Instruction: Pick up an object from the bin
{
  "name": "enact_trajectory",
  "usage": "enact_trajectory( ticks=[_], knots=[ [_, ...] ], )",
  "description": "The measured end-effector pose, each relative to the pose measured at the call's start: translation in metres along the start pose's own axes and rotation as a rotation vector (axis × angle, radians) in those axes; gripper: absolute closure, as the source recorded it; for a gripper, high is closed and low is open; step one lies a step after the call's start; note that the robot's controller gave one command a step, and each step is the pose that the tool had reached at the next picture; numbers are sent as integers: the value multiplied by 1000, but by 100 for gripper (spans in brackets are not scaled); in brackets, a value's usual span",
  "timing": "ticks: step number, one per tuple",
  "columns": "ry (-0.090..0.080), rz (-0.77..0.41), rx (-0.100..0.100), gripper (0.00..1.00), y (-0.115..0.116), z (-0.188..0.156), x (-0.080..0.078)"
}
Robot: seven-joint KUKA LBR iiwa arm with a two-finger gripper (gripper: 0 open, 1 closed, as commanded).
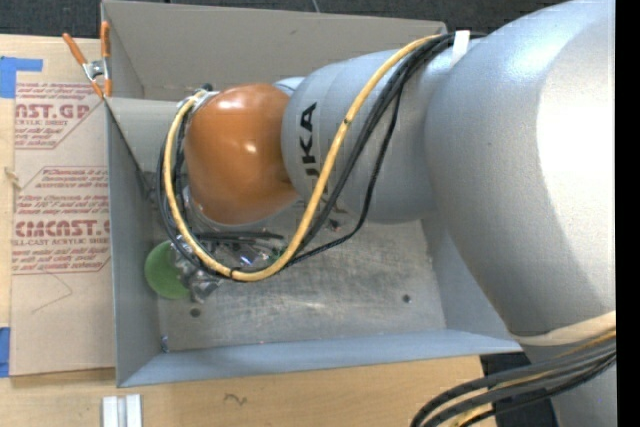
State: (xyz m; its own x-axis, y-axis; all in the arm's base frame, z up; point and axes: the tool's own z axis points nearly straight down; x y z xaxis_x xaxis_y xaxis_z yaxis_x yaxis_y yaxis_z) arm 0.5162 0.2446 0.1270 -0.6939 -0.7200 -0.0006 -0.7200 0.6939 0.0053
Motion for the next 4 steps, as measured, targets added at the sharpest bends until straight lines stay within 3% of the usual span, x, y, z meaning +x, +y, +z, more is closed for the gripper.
enact_trajectory(
  ticks=[1,2,3,4],
  knots=[
    [2,127,0,100,-30,0,-14],
    [-6,416,4,100,2,2,3],
    [-3,416,5,0,1,3,4],
    [-2,661,5,0,-29,50,-25]
  ],
)
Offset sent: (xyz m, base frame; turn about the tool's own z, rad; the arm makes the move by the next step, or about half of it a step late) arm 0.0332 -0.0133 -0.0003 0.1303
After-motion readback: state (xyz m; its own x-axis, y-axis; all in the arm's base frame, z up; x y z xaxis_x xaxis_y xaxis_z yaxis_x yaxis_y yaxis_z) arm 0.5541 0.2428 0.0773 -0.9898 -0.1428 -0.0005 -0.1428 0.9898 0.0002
